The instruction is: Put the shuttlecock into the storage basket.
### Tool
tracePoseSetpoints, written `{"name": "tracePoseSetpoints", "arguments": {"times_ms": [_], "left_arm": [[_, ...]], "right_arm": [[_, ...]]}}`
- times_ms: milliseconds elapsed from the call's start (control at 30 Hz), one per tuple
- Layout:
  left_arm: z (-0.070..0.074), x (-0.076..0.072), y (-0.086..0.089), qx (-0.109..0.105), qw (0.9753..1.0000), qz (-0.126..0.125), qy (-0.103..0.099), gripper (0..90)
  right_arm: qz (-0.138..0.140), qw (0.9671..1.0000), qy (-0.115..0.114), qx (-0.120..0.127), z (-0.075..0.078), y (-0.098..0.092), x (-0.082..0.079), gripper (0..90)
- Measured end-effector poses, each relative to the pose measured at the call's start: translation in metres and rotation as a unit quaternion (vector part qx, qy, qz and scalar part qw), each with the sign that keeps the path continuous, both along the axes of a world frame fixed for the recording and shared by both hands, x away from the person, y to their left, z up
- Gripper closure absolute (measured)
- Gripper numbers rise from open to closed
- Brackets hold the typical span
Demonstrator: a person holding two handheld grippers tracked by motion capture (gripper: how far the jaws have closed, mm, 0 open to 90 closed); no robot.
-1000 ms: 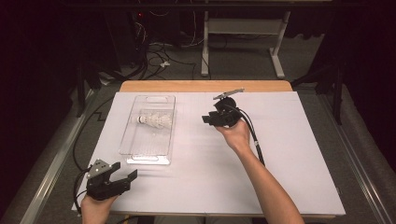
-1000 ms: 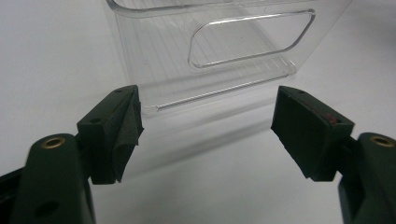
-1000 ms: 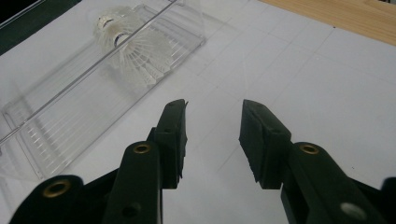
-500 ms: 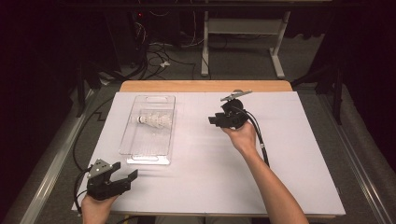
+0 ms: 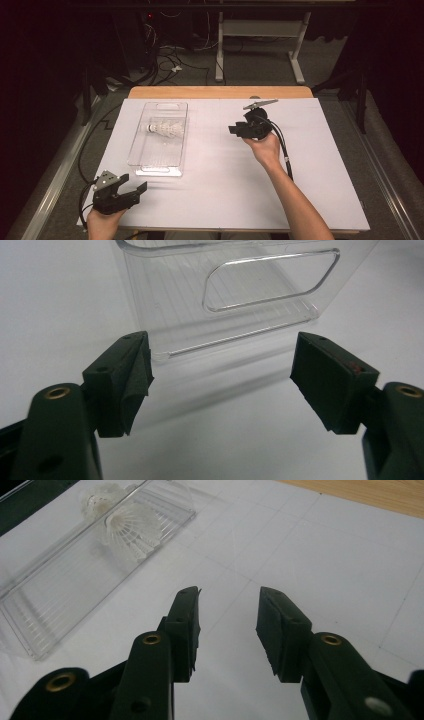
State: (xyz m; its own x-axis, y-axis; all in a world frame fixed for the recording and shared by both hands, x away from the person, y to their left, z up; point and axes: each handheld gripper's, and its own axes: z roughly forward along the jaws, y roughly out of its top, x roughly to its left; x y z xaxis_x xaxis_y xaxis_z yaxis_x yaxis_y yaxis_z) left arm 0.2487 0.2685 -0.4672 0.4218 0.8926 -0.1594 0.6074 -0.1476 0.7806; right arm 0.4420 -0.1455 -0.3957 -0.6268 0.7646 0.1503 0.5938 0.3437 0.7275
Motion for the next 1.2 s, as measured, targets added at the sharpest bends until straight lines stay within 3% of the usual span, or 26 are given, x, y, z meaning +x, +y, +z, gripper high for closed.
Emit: {"name": "tracePoseSetpoints", "arguments": {"times_ms": [1200], "left_arm": [[0.0, 0.001, 0.001, 0.0, 1.0, 0.001, 0.002, 25.5]], "right_arm": [[-0.027, 0.9996, 0.0, 0.006, -0.009, -0.043, -0.016, 57.8]]}}
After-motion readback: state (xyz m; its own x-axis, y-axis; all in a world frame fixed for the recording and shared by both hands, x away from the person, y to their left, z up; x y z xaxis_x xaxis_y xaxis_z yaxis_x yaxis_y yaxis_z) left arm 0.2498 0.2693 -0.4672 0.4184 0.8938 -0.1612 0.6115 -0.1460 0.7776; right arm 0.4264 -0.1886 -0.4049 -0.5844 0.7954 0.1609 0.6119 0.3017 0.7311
